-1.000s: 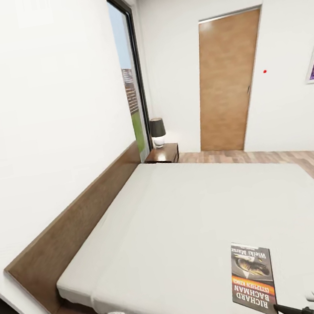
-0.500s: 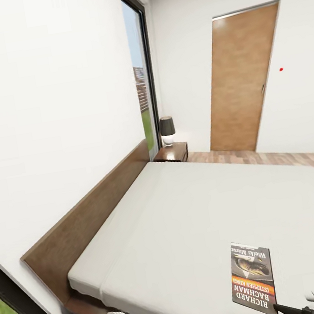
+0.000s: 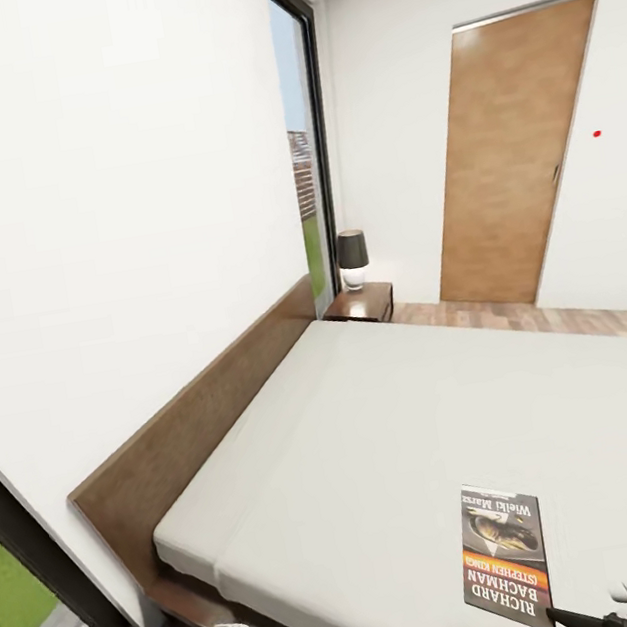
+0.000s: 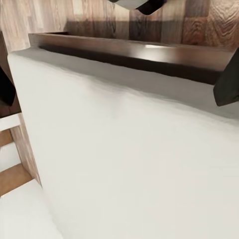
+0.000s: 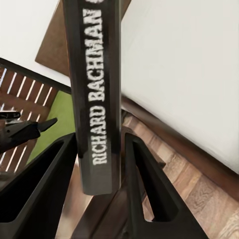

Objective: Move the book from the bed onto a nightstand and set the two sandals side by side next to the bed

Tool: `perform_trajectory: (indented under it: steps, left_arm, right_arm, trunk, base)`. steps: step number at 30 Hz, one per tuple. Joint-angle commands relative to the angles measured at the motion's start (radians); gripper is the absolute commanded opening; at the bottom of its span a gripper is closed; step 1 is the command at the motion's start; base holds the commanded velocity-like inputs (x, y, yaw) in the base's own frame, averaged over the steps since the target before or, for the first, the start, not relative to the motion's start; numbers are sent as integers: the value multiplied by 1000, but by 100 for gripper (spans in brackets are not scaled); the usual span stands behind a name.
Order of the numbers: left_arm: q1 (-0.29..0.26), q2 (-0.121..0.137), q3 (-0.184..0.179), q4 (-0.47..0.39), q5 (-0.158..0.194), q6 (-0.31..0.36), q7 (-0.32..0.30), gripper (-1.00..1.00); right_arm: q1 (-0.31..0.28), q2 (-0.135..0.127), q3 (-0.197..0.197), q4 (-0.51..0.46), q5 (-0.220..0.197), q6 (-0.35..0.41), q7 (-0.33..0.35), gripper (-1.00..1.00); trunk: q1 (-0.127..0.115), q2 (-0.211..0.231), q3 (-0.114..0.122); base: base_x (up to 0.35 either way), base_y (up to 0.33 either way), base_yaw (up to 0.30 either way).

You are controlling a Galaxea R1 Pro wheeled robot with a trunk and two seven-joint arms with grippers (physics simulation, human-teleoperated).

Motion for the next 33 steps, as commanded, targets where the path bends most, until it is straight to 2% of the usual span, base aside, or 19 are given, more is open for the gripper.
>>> perform_trajectory:
  steps: [1, 33]
  left_arm:
    - [-1, 0, 8, 1, -6, -5, -2, 100]
    - [-1, -1, 8, 1, -6, -3, -1, 100]
  right_arm:
    - [-1, -1, 3, 1, -6, -2, 2, -100]
    - [-1, 0, 3, 1, -6, -2, 0, -100]
  trunk:
    - [0, -1, -2]
    - [0, -1, -2]
  base:
    - [0, -32, 168]
    - [0, -2, 186]
